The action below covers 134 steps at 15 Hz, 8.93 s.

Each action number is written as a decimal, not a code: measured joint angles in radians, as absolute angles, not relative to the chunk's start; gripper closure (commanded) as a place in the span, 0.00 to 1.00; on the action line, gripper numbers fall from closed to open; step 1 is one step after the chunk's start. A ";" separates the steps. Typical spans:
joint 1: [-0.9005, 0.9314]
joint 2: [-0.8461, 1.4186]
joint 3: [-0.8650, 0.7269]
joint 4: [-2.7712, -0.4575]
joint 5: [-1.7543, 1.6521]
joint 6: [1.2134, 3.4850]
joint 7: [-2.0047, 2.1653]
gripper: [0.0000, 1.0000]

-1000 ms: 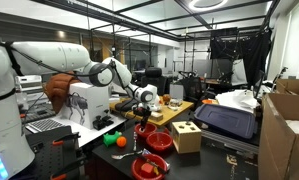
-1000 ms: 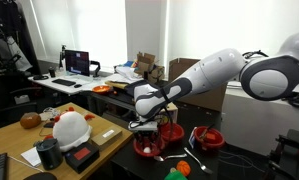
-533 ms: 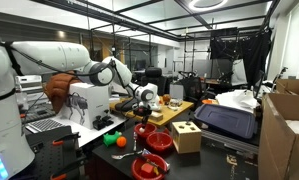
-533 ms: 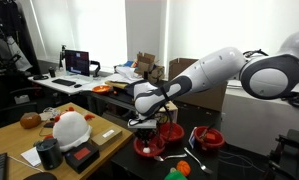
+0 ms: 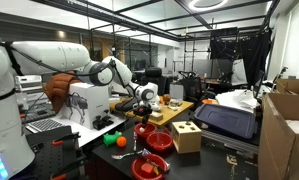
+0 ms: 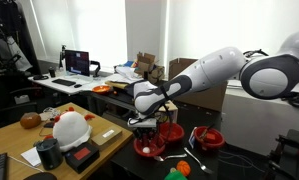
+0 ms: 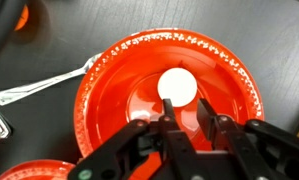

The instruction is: Remove the white object from the bowl and put it on the table

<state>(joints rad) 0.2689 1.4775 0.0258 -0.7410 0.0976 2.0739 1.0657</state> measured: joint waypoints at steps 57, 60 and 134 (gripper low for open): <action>0.241 1.486 0.053 -0.779 0.111 2.074 1.024 0.83; 0.218 1.485 0.066 -0.758 0.117 2.074 0.978 0.83; 0.087 0.964 0.038 -1.577 0.127 2.178 0.336 0.83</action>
